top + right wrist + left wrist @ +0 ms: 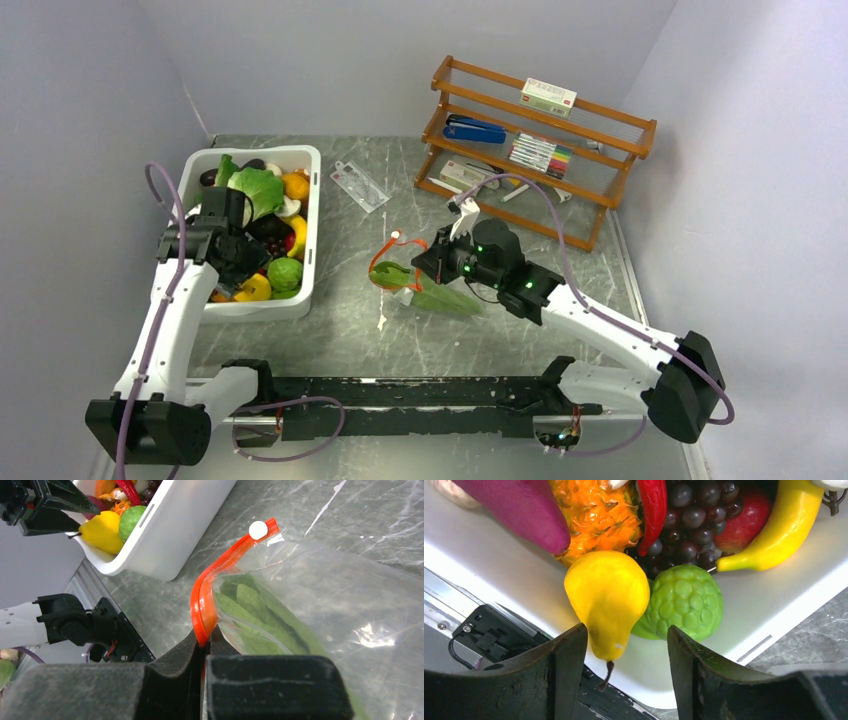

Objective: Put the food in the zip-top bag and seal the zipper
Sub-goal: Pick up the fake fruit from the bin.

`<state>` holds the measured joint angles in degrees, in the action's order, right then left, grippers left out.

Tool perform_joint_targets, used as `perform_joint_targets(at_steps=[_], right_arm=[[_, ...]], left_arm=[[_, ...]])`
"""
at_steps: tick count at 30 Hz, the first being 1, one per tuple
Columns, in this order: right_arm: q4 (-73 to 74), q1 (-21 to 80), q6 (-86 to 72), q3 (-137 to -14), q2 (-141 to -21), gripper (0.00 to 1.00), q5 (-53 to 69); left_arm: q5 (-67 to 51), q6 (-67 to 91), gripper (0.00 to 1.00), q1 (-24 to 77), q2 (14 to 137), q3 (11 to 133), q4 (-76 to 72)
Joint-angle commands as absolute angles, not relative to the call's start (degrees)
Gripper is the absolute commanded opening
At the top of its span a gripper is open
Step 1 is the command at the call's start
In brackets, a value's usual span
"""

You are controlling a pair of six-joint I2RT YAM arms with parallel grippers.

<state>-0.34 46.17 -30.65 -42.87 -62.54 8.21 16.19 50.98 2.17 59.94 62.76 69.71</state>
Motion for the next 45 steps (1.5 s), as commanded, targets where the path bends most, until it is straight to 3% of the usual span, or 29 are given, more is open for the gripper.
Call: perform_joint_targets(at_steps=[1,11,19,21,33,41,45], right_arm=[[-2.60,45.96,-30.85,-44.21,-62.40,0.00,8.77],[-2.39,45.93,-30.81,-43.27,-61.50,0.00,7.58],[-2.19,45.94,-30.42,-42.97,-61.12,0.00,6.62],[-2.20,45.92,-30.35,-42.97,-61.35,0.00,6.62],[-0.31,45.96,-29.74,-44.63,-62.11,0.00,7.94],[1.10,45.94,-30.69,-44.51,-60.94,0.00,5.84],[0.27,45.81,-31.84,-44.49,-61.28,0.00,6.70]], left_arm=[[14.36,50.17,0.58,1.80,60.93,61.19,67.65],[14.09,51.47,0.55,1.79,61.73,57.13,67.74],[19.04,51.35,0.13,1.82,61.08,58.11,70.09],[20.47,51.02,0.07,1.79,60.44,59.24,70.96],[20.79,49.68,0.07,1.84,56.01,67.60,74.67],[10.91,38.86,0.07,1.77,48.77,70.45,64.67],[-2.30,31.40,0.07,1.80,43.44,68.86,55.08]])
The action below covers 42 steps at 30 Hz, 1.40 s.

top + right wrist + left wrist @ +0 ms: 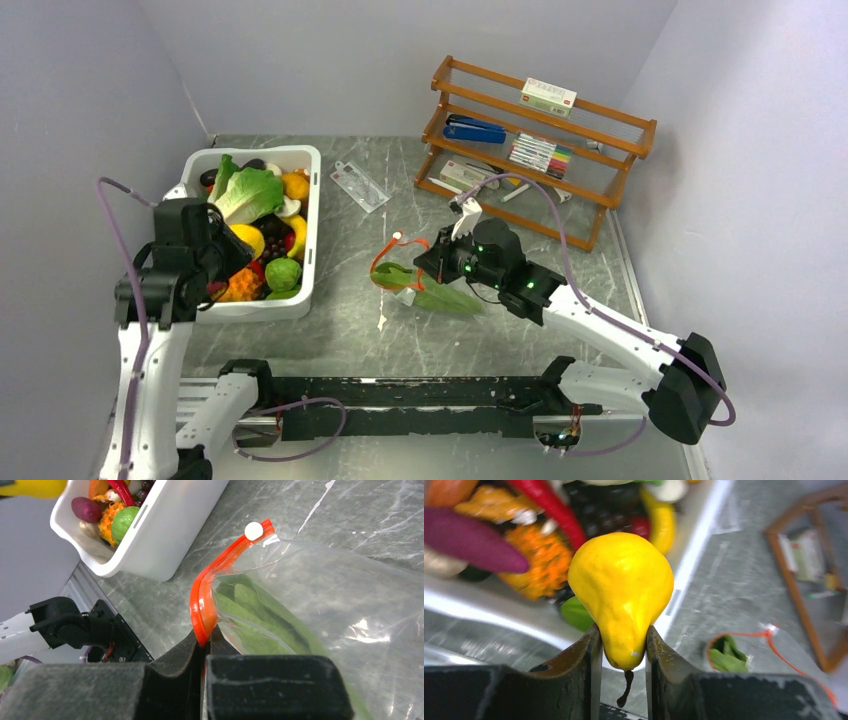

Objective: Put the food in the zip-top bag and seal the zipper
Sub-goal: Place the fake fruit in the zipper food storage bag.

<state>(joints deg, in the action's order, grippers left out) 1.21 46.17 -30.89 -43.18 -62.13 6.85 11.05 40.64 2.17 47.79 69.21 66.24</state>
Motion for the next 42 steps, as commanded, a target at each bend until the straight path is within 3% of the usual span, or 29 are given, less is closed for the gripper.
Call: perform_joint_targets(at_steps=[1,8,18,30,42], right_arm=[[0.26,45.82,-32.19,-44.60,-61.50,0.00,6.73],[1.08,45.23,-34.39,-46.86,-62.47,0.00,7.32],[-1.47,45.00,-37.09,-46.26,-61.99,0.00,8.03],[-4.30,44.94,-35.34,-46.78,-63.52,0.00,10.41],[-9.10,45.07,-36.60,-48.73,-67.64,0.00,18.02]], left_arm=[[-6.56,29.80,0.07,1.77,42.75,68.70,52.98],[-36.82,30.01,0.07,1.98,41.53,61.94,39.10],[-54.59,39.04,0.07,2.37,41.18,46.46,23.59],[-61.83,39.21,0.07,2.50,45.61,39.42,17.00],[-54.99,45.25,0.07,12.13,53.81,35.69,4.57]])
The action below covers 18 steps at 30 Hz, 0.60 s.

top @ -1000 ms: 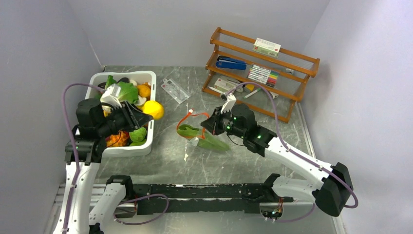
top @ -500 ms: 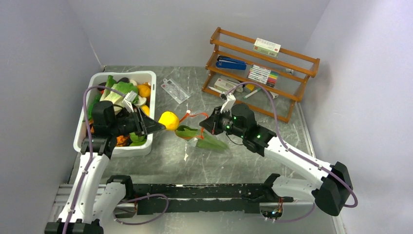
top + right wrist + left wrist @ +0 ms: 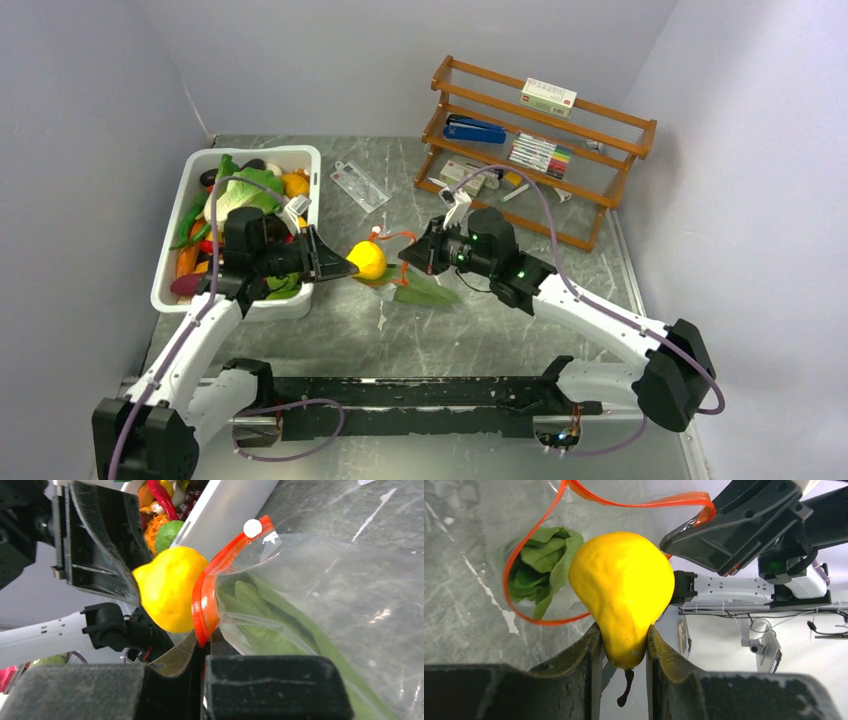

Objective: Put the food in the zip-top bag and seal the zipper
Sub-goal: Place the fake fruit in the zipper food storage bag.

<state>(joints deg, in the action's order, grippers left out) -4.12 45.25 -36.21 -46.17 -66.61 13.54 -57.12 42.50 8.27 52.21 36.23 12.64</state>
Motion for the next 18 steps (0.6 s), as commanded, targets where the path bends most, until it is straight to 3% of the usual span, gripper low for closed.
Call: perform_joint_targets(at_steps=[1,12,14,18], right_arm=[[-9.64,45.03,-36.71,-48.85,-67.79,0.00,18.83],[-11.18,45.09,-35.97,-49.41,-66.93,0.00,21.36],[-10.28,45.09,-35.13,-49.11,-66.57,0.00,20.58],[-8.93,45.09,-34.92,-48.41,-65.32,0.00,18.75]], left_arm=[[-54.15,45.40,0.07,13.58,54.79,35.99,3.85],[-42.09,39.34,0.09,22.68,65.91,44.44,11.98],[-39.15,37.05,0.16,23.18,66.18,47.08,15.93],[-35.59,34.24,0.40,23.20,64.87,51.59,21.34]])
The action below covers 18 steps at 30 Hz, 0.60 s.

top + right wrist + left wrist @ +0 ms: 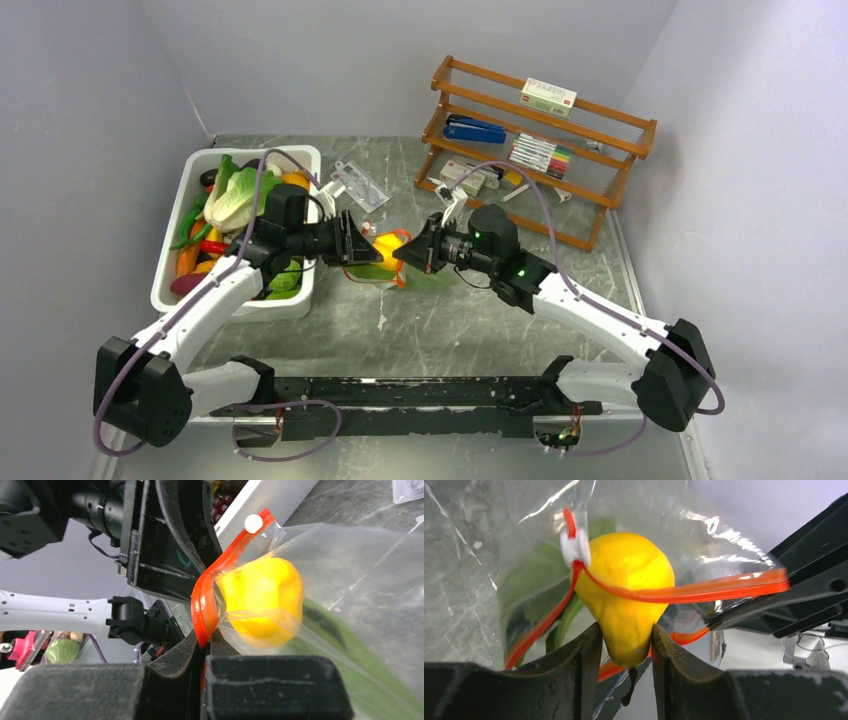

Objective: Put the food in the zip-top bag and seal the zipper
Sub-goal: Place the fake fruit in the zipper food storage bag, then pick up the fake vegetable from the bin.

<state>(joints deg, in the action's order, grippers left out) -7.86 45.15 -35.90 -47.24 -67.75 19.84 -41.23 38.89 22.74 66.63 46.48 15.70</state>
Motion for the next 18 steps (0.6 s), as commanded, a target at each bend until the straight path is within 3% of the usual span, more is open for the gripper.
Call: perform_joint_targets(at_steps=[1,4,7,12,18], right_arm=[[-8.59,45.04,-34.90,-48.44,-65.17,0.00,18.51],[-6.55,45.08,-34.85,-49.67,-65.80,0.00,17.93],[-6.25,45.02,-34.97,-49.82,-65.69,0.00,17.97],[-4.80,45.00,-35.16,-49.92,-64.70,0.00,15.92],[-1.31,45.01,-34.82,-50.84,-63.63,0.00,12.37]], left_arm=[[-35.24,33.92,0.42,23.20,64.31,52.31,21.70],[-34.97,33.72,0.51,23.20,62.28,53.91,21.53],[-34.94,33.74,0.73,23.16,61.04,54.88,21.52],[-29.59,31.62,0.74,23.20,59.47,58.61,27.97],[-10.74,33.95,0.77,23.20,52.14,60.64,32.45]])
